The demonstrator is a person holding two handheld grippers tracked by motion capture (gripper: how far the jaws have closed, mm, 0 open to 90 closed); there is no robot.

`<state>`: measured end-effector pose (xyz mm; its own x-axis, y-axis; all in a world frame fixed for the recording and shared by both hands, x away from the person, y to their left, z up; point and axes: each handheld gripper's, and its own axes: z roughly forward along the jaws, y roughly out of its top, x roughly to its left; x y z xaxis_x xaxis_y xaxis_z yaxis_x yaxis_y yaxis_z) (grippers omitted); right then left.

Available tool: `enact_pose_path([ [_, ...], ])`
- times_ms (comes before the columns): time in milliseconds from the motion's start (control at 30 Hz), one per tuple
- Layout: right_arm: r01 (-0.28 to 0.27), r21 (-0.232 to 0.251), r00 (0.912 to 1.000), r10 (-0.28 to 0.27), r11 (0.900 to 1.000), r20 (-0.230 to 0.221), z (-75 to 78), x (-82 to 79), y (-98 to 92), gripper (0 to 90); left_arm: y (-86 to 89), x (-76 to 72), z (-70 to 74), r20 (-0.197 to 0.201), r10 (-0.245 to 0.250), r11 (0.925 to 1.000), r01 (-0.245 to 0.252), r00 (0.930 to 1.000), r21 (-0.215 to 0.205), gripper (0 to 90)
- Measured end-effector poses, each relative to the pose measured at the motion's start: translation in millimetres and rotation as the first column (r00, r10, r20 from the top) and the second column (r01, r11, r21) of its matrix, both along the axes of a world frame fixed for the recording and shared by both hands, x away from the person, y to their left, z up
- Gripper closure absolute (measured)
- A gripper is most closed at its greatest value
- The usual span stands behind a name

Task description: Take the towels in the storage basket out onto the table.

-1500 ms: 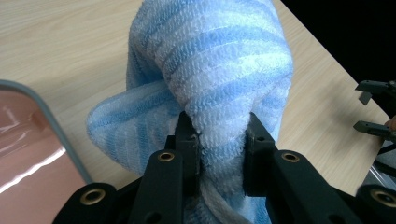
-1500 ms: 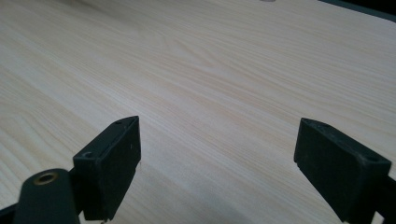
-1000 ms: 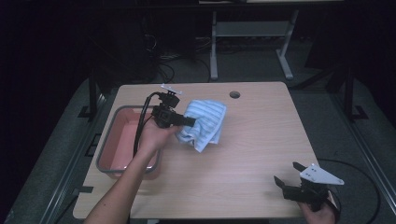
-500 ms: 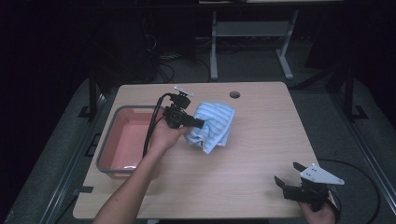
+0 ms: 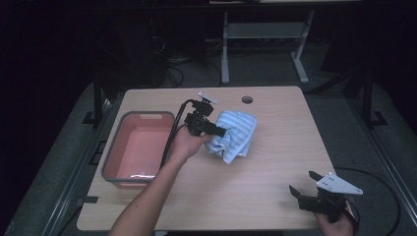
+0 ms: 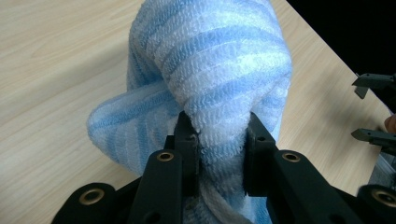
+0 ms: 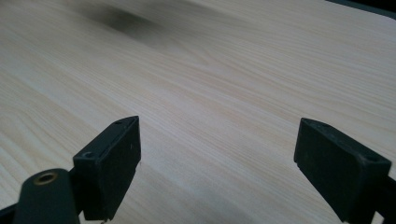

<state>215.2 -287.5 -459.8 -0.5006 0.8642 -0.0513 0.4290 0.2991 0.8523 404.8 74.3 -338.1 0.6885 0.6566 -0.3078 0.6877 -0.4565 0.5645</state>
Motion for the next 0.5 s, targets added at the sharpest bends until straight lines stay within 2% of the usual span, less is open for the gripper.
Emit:
enact_pose_path([
  [300,-0.001,0.000,1.0000,0.001,1.000,0.004,0.9,-0.1,0.2,14.3,-17.1,2.2,-10.9,-0.016,-0.002,1.0000,0.002,0.9999,0.008,71.7],
  [400,-0.001,0.004,1.0000,0.001,1.000,0.005,1.4,-0.4,0.6,14.3,-22.1,2.1,-15.6,-0.018,-0.026,0.9990,0.027,0.9995,0.035,71.5],
  [500,-0.001,0.000,0.9999,0.001,1.000,0.013,2.4,-1.2,1.1,14.3,-28.2,1.1,-21.3,-0.023,-0.019,0.9993,0.020,0.9995,0.032,71.4],
])
